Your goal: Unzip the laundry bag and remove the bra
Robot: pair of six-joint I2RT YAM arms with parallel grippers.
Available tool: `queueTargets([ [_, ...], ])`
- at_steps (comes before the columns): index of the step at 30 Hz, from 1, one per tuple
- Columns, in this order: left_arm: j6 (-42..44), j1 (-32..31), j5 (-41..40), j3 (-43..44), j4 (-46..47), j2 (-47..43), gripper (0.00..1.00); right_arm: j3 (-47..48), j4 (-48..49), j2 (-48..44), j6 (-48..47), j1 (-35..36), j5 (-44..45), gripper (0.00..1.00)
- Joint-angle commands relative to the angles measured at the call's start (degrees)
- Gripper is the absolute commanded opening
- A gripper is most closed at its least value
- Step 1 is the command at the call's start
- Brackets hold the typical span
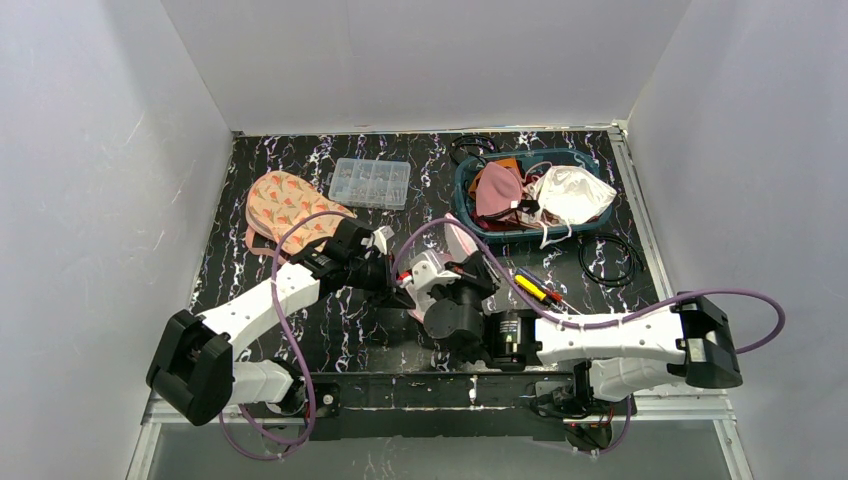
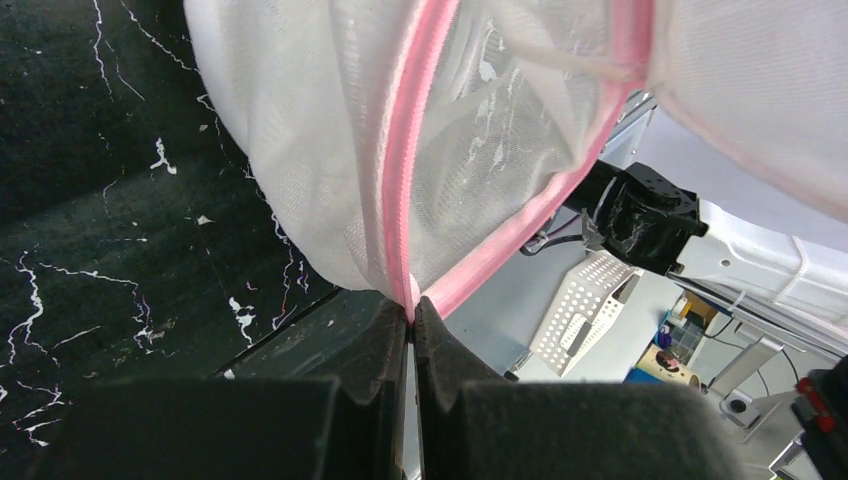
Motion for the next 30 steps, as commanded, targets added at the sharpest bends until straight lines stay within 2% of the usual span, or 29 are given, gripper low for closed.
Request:
queueTargets([
  [1, 0.5, 0.3, 1.8, 0.4, 0.3, -2.0, 0.00, -0.3, 2.1, 0.5, 3.3, 2.1, -0.5, 0.01],
  [8, 0.9, 0.2, 1.5, 0.2, 0.2, -1.4, 0.00, -2.3, 3.5, 1.8, 2.9, 6.0, -4.7, 0.04],
  [15, 2.2, 0.2, 0.1, -0.2, -1.3, -0.7, 0.00, -2.7, 2.1, 1.9, 6.1, 6.7, -9.2, 0.21],
  [22, 3.8, 0.2, -1.8, -1.1, -3.0, 0.4, 0.00, -2.3, 0.9, 0.6, 10.0, 7.7, -17.1, 0.49],
  [30, 5.3, 0.2, -4.8, -2.0, -4.5, 1.4, 0.00, -3.8, -0.1, -5.9, 17.1, 6.9, -25.5, 0.63],
])
